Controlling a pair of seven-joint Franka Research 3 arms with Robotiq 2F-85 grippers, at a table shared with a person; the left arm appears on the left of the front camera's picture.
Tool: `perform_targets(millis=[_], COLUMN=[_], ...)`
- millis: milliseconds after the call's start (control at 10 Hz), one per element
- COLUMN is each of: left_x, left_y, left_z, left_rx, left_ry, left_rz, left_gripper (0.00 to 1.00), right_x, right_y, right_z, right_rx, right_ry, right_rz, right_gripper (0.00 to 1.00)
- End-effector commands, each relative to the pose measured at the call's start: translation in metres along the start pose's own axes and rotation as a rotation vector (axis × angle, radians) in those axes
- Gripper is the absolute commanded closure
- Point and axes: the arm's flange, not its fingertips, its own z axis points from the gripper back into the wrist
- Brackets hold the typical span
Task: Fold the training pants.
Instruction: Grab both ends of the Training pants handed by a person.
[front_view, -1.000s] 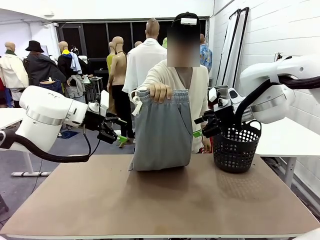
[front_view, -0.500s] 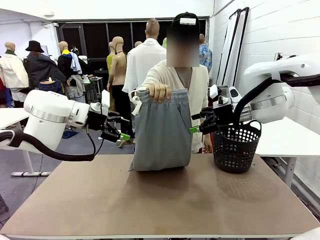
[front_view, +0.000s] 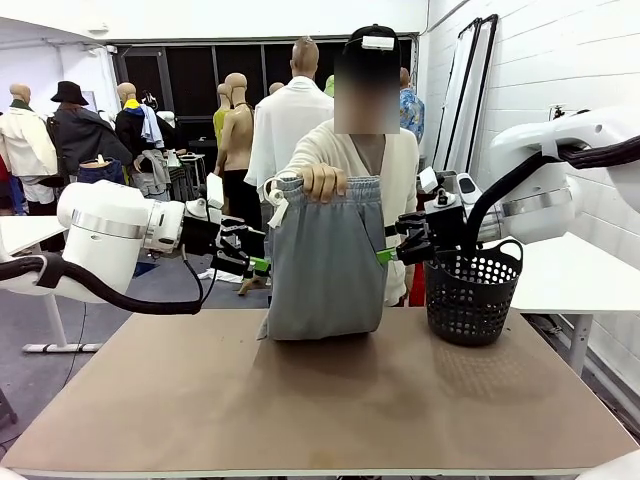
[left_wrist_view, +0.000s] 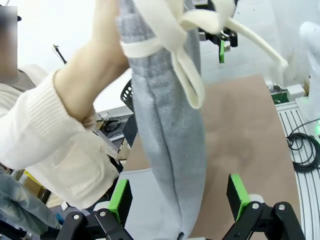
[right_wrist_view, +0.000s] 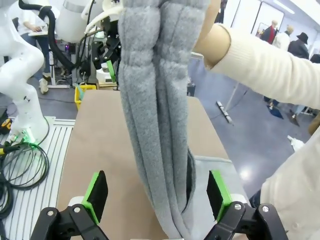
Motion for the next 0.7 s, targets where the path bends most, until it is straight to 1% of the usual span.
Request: perform_targets(millis=[0, 100, 200, 600], left_x=[-0.003, -0.003, -0.001, 0.005], left_y=[0.007, 0.011, 0.015, 0.015], left_z=[-0.008, -0.010, -0.012, -0.019], left_rx=[0.047, 0.058, 0.043, -0.065], left_ry=[-0.043, -0.049, -0.061, -0.130], left_rz=[-0.017, -0.022, -0.018, 0.021], left_gripper=[0.00, 0.00, 0.00, 0.00], right_x=[0.001, 0.003, 0.005, 0.006], right_y=[-0.010, -0.013, -0.015, -0.020], right_z=[-0.005, -0.006, -0.007, -0.009], right_rx=[-0.014, -0.019, -0.018, 0.000], right_ry=[-0.049, -0.059, -0.061, -0.073], right_rz=[0.020, 0.023, 0.025, 0.007], right_gripper=[0.00, 0.00, 0.00, 0.00])
